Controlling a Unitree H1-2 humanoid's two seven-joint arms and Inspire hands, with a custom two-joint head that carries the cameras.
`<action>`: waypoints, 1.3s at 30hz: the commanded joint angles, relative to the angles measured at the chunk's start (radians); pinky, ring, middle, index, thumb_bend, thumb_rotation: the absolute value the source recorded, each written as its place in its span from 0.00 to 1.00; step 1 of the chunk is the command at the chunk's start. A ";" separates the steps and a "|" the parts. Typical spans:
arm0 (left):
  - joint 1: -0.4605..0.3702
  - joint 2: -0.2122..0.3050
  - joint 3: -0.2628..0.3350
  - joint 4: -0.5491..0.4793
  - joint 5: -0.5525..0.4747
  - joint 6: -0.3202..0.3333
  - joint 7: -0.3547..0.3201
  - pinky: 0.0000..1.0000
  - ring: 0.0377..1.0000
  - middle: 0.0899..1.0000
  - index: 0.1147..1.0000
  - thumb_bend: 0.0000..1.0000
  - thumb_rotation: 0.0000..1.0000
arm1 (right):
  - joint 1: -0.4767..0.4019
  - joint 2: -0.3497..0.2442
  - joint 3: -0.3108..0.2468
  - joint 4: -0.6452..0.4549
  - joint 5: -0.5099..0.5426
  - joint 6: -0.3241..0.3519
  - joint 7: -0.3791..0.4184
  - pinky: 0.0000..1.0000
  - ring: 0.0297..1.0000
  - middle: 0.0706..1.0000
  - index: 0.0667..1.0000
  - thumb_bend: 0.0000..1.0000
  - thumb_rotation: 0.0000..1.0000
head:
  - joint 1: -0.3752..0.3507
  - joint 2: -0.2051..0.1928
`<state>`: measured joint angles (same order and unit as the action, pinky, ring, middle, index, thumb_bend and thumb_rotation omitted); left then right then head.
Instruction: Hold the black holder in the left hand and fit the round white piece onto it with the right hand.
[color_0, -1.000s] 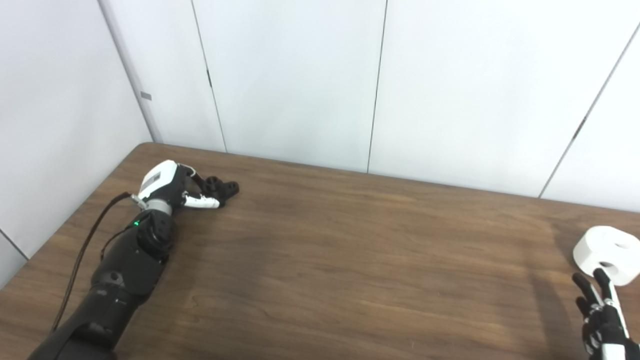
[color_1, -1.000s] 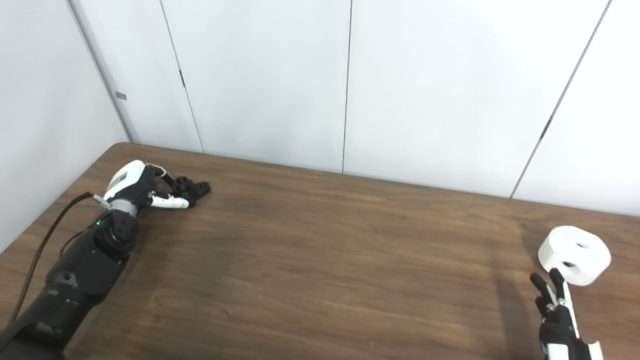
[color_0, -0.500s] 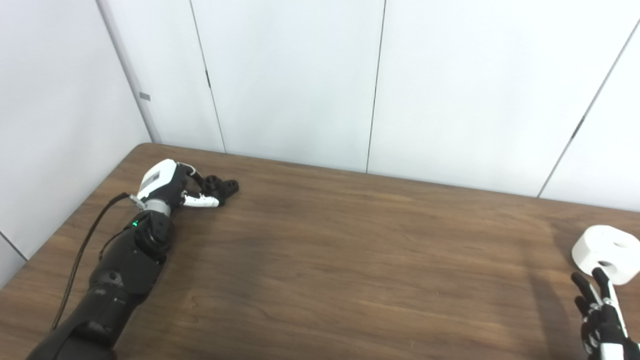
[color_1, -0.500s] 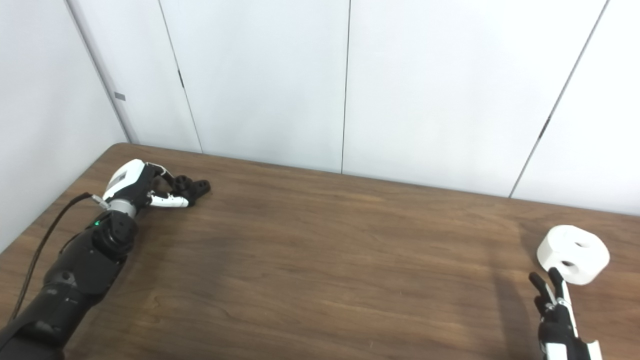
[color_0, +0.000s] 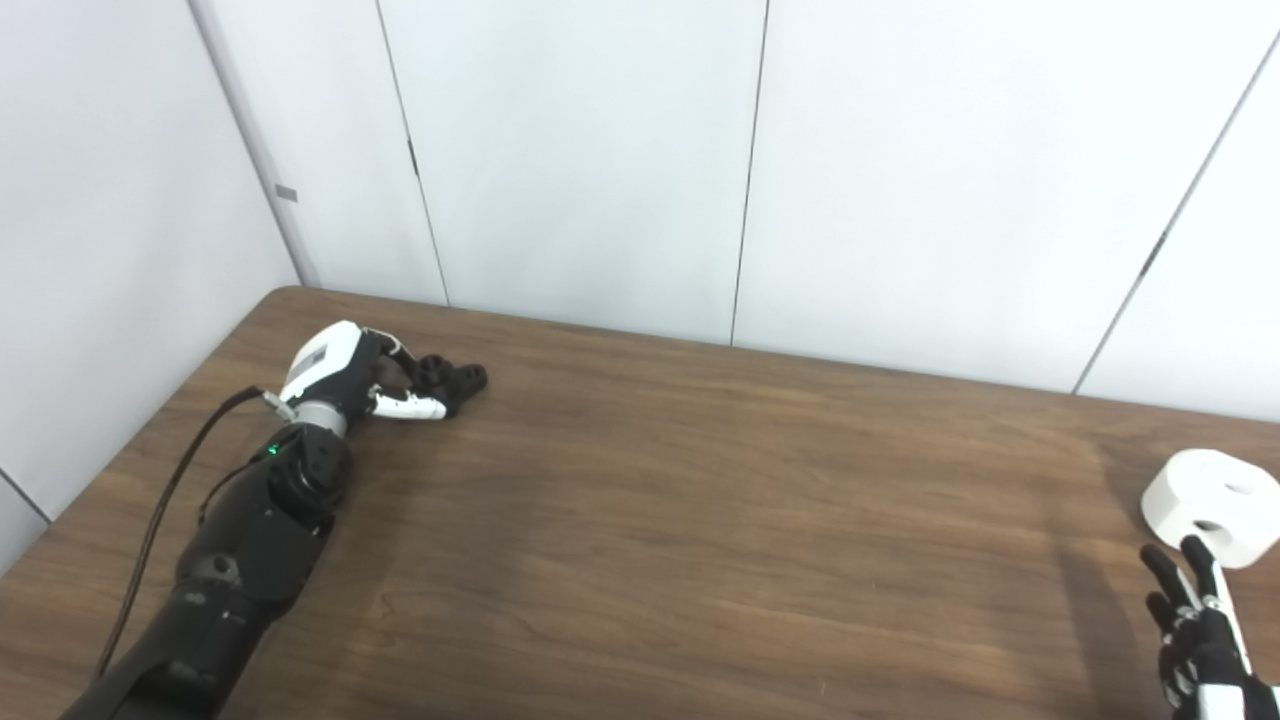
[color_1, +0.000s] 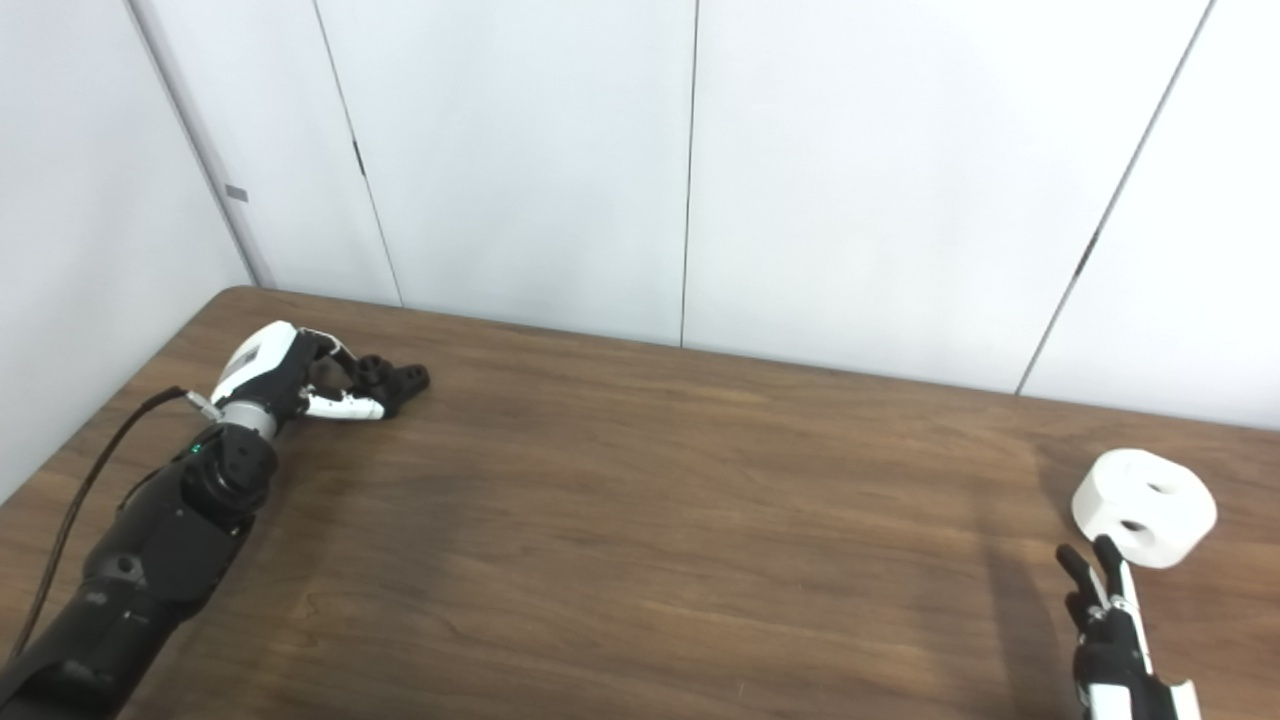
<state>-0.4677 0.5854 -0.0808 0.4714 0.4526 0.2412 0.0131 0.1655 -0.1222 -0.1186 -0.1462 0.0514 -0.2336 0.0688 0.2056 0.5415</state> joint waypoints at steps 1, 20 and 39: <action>-0.005 0.014 -0.006 -0.038 -0.004 0.009 -0.029 0.82 0.88 0.78 0.42 0.52 0.04 | 0.068 0.045 0.027 0.054 -0.006 0.006 -0.013 1.00 1.00 0.94 1.00 0.52 1.00 | 0.001 0.005; 0.161 -0.022 -0.076 -0.404 0.123 0.094 -0.104 0.84 0.91 0.79 0.42 0.52 0.04 | 0.076 0.046 0.035 0.026 -0.012 0.033 -0.013 1.00 1.00 0.93 1.00 0.51 1.00 | -0.010 0.026; 0.341 -0.113 -0.151 -0.710 0.293 0.069 -0.118 0.87 0.88 0.78 0.42 0.52 0.05 | 0.087 0.037 0.045 -0.013 -0.048 0.048 -0.020 1.00 1.00 0.92 1.00 0.53 1.00 | -0.040 0.080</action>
<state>-0.1198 0.4648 -0.2295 -0.2013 0.7195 0.3315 -0.1047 0.1840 -0.1147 -0.0920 -0.1801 0.0060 -0.1839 0.0584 0.1688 0.6151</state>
